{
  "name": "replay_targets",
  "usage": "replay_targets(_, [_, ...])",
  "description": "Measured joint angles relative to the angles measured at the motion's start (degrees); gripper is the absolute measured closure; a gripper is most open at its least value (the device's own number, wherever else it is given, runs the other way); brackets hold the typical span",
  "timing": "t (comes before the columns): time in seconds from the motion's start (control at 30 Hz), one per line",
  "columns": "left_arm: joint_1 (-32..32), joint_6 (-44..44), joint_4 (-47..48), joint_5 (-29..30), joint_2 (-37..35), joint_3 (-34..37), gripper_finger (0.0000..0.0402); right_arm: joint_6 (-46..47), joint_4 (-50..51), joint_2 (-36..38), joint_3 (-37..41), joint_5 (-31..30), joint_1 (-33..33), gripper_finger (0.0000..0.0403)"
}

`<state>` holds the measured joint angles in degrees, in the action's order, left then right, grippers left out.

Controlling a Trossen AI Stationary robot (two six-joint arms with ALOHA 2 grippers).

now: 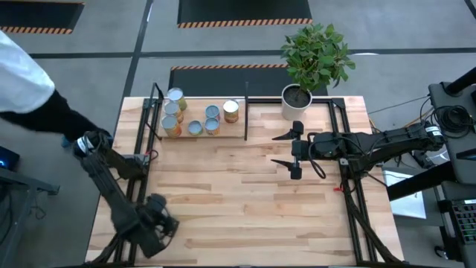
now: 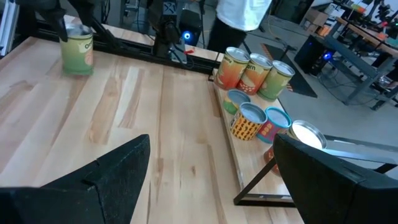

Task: Pick and place cans onto a shelf
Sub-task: Put the green oranges can on the shelf

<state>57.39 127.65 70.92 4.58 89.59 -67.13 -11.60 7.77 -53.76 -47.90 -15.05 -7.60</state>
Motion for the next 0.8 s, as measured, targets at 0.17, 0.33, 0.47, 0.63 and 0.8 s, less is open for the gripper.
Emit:
replay_targets(0.17, [-9.57, -16.27, -0.32, 9.01, -0.05, -5.23, 0.0091, 0.00, -0.34, 0.00, 0.00, -0.02, 0.00, 0.0076])
replay_targets(0.33, [-22.53, -40.40, -0.68, 14.72, -0.03, -12.63, 0.0091, 0.00, -0.39, 0.00, 0.00, -0.02, 0.00, 0.0076])
replay_targets(0.47, [-31.89, -56.06, 0.06, 16.03, -0.03, -17.07, 0.0091, -0.21, -0.37, 0.00, 0.00, -0.02, 0.00, 0.0076])
replay_targets(0.63, [-42.60, -71.47, -0.92, 19.14, 0.07, -19.96, 0.0091, -0.46, -0.35, 0.00, 0.00, -0.02, 0.00, 0.0076])
replay_targets(0.8, [-52.15, -86.20, -9.23, 19.42, 0.11, -20.23, 0.0091, -0.63, -0.33, 0.00, 0.00, -0.02, 0.00, 0.0076])
